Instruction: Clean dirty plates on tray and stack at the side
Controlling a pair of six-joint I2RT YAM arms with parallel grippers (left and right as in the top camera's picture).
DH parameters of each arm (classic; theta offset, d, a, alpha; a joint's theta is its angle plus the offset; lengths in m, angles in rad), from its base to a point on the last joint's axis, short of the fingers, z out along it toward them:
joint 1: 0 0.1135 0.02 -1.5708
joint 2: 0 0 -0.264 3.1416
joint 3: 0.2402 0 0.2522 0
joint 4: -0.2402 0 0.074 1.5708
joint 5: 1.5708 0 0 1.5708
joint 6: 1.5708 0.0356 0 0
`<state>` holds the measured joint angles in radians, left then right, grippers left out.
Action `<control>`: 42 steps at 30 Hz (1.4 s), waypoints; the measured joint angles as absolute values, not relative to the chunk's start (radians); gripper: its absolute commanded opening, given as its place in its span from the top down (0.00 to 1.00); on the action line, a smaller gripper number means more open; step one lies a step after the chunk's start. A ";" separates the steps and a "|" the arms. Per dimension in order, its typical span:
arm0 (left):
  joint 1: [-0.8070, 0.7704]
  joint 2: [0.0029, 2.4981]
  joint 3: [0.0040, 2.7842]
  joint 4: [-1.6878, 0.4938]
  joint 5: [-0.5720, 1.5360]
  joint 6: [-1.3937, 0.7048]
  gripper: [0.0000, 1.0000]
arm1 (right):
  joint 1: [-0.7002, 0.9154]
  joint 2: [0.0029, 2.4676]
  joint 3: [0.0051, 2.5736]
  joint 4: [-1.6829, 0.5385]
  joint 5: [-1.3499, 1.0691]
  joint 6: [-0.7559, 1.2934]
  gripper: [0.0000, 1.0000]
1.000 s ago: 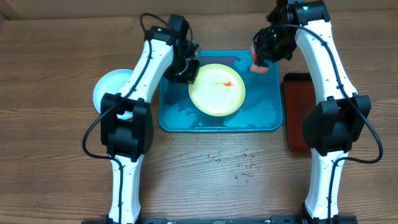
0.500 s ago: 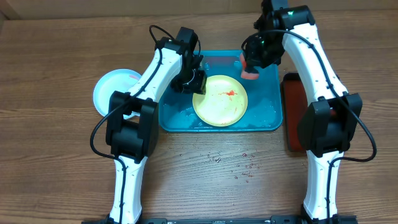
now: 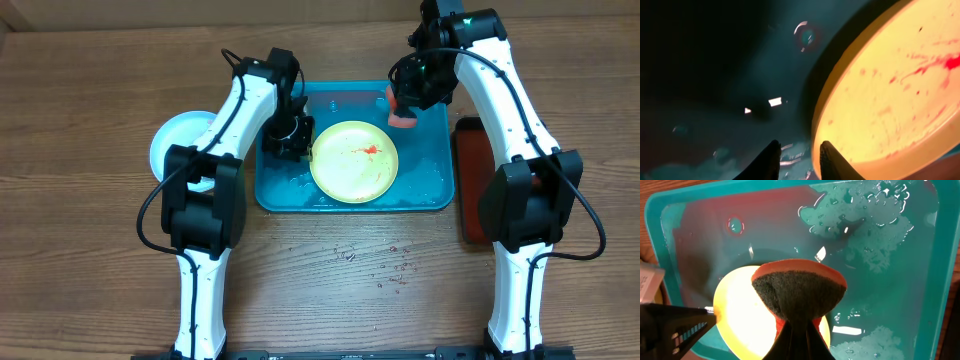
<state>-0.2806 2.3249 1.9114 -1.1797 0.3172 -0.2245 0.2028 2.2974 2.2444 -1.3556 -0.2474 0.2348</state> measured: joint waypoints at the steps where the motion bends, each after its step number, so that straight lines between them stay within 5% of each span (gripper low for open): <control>1: -0.285 2.325 1.902 -1.161 0.315 -0.232 0.72 | 0.203 2.297 2.244 -1.356 -0.247 0.235 0.96; 4: -0.298 2.325 1.863 -1.112 0.306 -0.256 0.75 | 0.203 2.297 2.244 -1.356 -0.247 0.229 0.96; 8: -0.308 2.323 1.842 -1.073 0.302 -0.279 0.96 | 0.203 2.297 2.244 -1.357 -0.247 0.223 0.96; 18: -0.316 2.317 1.835 -0.935 0.229 -0.276 0.96 | 0.207 2.297 2.244 -1.382 -0.247 0.211 0.96; 32: -0.316 2.317 1.835 -0.803 0.183 0.135 0.96 | 0.304 2.315 2.244 -1.349 -0.248 0.109 0.96; 42: -0.310 2.317 1.835 -0.804 0.191 0.174 0.96 | 0.328 2.397 2.189 -1.240 -0.260 0.044 0.96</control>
<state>-0.3099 2.3169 1.8347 -0.8036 0.1905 0.1738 0.3279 2.3970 2.1891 -1.2400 -0.2596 0.0441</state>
